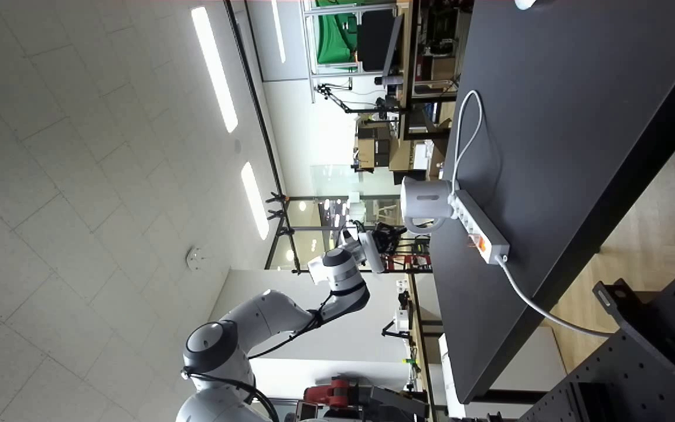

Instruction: Turn on the extension cable, turn on the electric kettle then turn it off

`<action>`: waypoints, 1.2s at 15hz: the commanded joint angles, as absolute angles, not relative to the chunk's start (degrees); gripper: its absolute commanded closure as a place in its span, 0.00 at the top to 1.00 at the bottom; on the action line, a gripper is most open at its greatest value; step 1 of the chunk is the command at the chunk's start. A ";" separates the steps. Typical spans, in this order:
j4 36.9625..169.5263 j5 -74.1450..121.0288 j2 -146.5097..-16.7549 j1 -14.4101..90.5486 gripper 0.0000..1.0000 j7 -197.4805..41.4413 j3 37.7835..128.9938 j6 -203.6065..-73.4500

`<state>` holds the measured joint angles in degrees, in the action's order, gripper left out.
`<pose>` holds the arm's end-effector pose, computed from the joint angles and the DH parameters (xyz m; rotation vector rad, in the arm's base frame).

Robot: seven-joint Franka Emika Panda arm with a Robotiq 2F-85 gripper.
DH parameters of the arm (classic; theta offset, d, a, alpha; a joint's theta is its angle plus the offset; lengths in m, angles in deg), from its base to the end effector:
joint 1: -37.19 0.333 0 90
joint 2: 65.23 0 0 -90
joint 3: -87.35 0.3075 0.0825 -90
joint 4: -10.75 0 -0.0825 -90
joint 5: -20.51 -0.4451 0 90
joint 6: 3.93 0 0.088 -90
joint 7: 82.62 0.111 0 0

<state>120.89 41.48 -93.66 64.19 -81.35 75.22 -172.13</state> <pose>0.6726 0.2100 0.2341 2.7144 0.8825 0.7858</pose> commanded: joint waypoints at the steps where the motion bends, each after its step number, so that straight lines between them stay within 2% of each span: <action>1: 119.09 43.70 -96.82 68.07 0.00 -77.04 70.57 -172.24; 7: 118.50 45.84 -98.29 72.87 0.00 -74.46 66.28 -171.84; 18: 116.79 52.30 -100.42 76.23 0.00 -69.51 63.75 -170.42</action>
